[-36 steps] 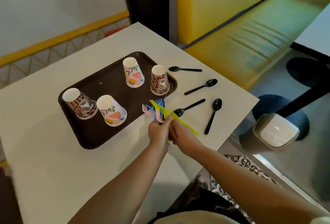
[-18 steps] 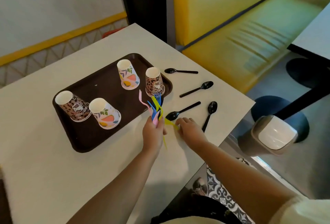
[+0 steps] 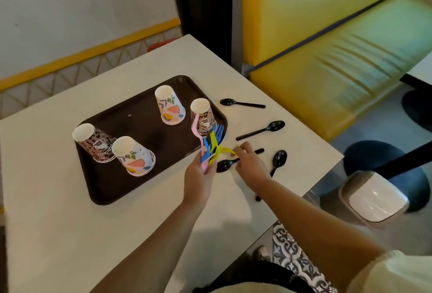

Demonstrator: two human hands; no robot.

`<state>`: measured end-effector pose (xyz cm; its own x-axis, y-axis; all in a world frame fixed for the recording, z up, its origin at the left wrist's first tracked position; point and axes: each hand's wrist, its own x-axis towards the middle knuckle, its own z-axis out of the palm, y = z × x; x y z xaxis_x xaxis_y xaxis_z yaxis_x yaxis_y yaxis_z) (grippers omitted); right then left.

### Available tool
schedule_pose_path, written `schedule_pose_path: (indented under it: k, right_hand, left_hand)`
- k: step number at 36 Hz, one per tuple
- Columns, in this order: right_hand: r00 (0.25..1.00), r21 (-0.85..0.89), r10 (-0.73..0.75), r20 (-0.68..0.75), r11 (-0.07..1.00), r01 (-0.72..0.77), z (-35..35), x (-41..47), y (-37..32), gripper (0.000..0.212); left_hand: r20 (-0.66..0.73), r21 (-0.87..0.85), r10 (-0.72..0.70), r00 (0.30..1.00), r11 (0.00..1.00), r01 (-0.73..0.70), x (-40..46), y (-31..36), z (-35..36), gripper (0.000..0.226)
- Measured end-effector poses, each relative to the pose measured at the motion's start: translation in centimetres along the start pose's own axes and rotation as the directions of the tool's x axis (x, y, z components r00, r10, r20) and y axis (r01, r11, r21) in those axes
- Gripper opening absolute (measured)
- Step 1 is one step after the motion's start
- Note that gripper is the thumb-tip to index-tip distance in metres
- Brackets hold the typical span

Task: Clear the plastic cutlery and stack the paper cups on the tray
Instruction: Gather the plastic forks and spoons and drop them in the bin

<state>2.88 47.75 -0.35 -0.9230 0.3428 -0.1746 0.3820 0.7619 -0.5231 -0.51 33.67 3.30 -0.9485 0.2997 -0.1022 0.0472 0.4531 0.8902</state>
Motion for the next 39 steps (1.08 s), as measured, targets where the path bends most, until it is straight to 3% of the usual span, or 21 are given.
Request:
schedule_pose_path:
  k: [4, 12, 18, 27, 32, 39]
  right_hand:
    - [0.995, -0.036, -0.057, 0.081, 0.998, 0.060, -0.3, 1.2, 0.9, 0.040]
    - [0.977, -0.088, -0.156, 0.145, 0.982, 0.170, -0.5, 3.0, 1.6, 0.028]
    - [0.980, -0.045, -0.169, 0.105, 0.984, 0.175, -0.6, 3.3, 1.7, 0.026]
    - [1.000, 0.063, 0.028, -0.011, 0.998, -0.027, -2.9, 3.5, 1.3, 0.025]
    - [0.990, 0.201, 0.120, -0.077, 0.974, -0.102, -4.0, 2.4, 1.4, 0.022]
    - [0.923, 0.459, 0.352, -0.156, 0.853, -0.248, -4.2, -0.3, 1.8, 0.021]
  left_hand:
    - [-0.003, 0.032, 0.028, 1.000, 0.999, -0.028, 0.4, 0.5, 0.8, 0.031]
    - [-0.060, 0.026, -0.023, 0.998, 0.999, 0.024, 1.1, 0.4, 1.9, 0.033]
    - [-0.081, -0.014, -0.048, 0.996, 0.999, 0.047, 0.7, 0.4, 2.7, 0.028]
    - [-0.102, -0.002, -0.005, 0.995, 1.000, 0.005, 0.9, 0.7, 3.0, 0.027]
    - [-0.017, -0.008, -0.023, 1.000, 1.000, 0.022, 0.9, 1.2, 3.4, 0.027]
    - [0.130, -0.017, 0.049, 0.990, 0.999, -0.047, 1.2, 1.7, 3.9, 0.011]
